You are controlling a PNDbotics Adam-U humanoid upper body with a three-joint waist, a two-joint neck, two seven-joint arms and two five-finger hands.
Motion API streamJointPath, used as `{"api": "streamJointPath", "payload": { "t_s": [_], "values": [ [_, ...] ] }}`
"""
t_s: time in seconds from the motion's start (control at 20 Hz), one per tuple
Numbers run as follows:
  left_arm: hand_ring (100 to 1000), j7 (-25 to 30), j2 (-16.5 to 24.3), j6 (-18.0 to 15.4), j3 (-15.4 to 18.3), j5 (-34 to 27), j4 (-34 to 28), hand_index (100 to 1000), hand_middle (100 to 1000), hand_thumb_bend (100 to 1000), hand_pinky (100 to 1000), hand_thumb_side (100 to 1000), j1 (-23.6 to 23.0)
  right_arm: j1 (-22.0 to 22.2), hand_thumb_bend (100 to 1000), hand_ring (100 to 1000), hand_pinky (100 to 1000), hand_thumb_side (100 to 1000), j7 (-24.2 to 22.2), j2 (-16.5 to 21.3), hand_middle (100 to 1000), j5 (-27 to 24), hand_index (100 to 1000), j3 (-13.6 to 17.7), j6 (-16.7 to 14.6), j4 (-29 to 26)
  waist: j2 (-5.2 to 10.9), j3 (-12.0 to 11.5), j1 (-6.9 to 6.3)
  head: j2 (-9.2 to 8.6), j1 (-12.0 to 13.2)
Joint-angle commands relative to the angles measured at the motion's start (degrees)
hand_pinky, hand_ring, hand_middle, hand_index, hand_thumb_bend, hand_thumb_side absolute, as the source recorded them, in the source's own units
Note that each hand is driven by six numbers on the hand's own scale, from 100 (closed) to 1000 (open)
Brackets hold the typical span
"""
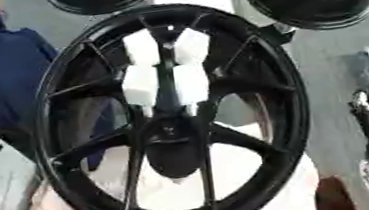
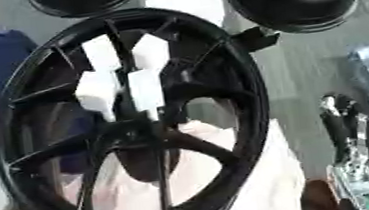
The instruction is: Pull the pin out of the wheel hub.
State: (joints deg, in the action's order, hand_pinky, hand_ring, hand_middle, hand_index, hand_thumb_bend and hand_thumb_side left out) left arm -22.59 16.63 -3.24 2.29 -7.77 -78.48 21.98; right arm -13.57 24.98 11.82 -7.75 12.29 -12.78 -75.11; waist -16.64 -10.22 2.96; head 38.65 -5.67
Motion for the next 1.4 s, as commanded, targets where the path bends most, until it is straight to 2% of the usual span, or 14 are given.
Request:
{"api": "streamJointPath", "payload": {
  "t_s": [0.05, 0.3, 0.5, 0.55, 0.6, 0.8, 0.95, 1.05, 1.25, 1.4],
  "values": [
    [549, -0.1, 1.4, 0.1, 0.0, 0.0, -0.9, 649, 447, 100, 541, 875, 0.7, -0.4, 116, 666, 716, 451, 0.0, 1.0, 575, -0.3, 688, 0.0, 0.1, -1.2, 0.73, 0.1, -0.23, -0.92, 0.5],
    [554, -0.6, 1.3, 0.0, 0.2, 0.0, -1.1, 650, 453, 100, 544, 854, 1.0, -0.5, 118, 666, 717, 449, 0.0, 0.9, 575, -0.3, 688, 0.2, 0.1, -1.2, 0.64, 0.1, -0.22, -1.15, 1.0],
    [571, -0.2, 3.4, -0.3, -0.1, 2.3, -5.7, 675, 492, 100, 551, 804, 3.4, -0.7, 118, 667, 717, 448, 0.3, 0.8, 576, -0.2, 688, 0.5, 0.1, -1.6, 0.20, 0.5, -0.10, -0.97, 0.0],
    [578, 0.6, 4.6, -0.2, -0.8, 3.2, -7.2, 686, 504, 159, 554, 848, 4.5, -0.6, 118, 667, 716, 449, 0.3, 0.8, 576, -0.1, 687, 0.5, 0.1, -1.7, 0.12, 0.5, -0.12, -0.83, -0.2],
    [582, 1.4, 5.9, -0.2, -1.8, 4.1, -8.8, 695, 512, 100, 556, 759, 5.6, -0.5, 118, 667, 717, 448, 0.4, 0.8, 576, 0.0, 687, 0.5, 0.2, -1.8, 0.06, 0.5, -0.22, -0.63, -0.4],
    [590, 5.3, 11.9, 2.4, -6.5, 8.0, -15.1, 708, 515, 100, 568, 657, 11.7, -0.1, 121, 667, 717, 443, 0.5, 1.2, 576, 0.3, 687, 0.6, 0.3, -2.3, -0.20, 0.6, -0.74, -0.06, -1.4],
    [599, 8.1, 16.6, 4.7, -11.0, 10.9, -19.8, 725, 528, 100, 586, 555, 16.3, 0.4, 119, 667, 717, 447, 0.6, 1.5, 577, 0.8, 687, 0.7, 0.4, -2.8, -0.38, 0.7, -1.32, 0.23, -2.1],
    [607, 10.2, 19.9, 6.7, -14.3, 12.9, -23.1, 737, 541, 100, 603, 519, 19.6, 0.8, 119, 667, 717, 447, 0.6, 1.8, 577, 1.1, 687, 0.8, 0.6, -3.3, -0.66, 0.9, -1.78, 0.06, -2.4],
    [628, 14.3, 26.6, 10.8, -21.0, 17.0, -29.0, 771, 578, 160, 642, 505, 26.3, 1.1, 120, 668, 717, 448, 0.7, 2.1, 576, 1.6, 687, 0.8, 0.8, -4.2, -1.52, 1.4, -2.39, -0.95, -3.0],
    [642, 17.2, 31.3, 13.7, -25.7, 16.6, -32.0, 806, 617, 180, 664, 560, 31.0, 1.2, 119, 668, 717, 448, 0.6, 2.2, 577, 2.0, 687, 0.6, 1.0, -4.9, -2.18, 1.8, -2.63, -1.65, -2.9]
  ]
}}
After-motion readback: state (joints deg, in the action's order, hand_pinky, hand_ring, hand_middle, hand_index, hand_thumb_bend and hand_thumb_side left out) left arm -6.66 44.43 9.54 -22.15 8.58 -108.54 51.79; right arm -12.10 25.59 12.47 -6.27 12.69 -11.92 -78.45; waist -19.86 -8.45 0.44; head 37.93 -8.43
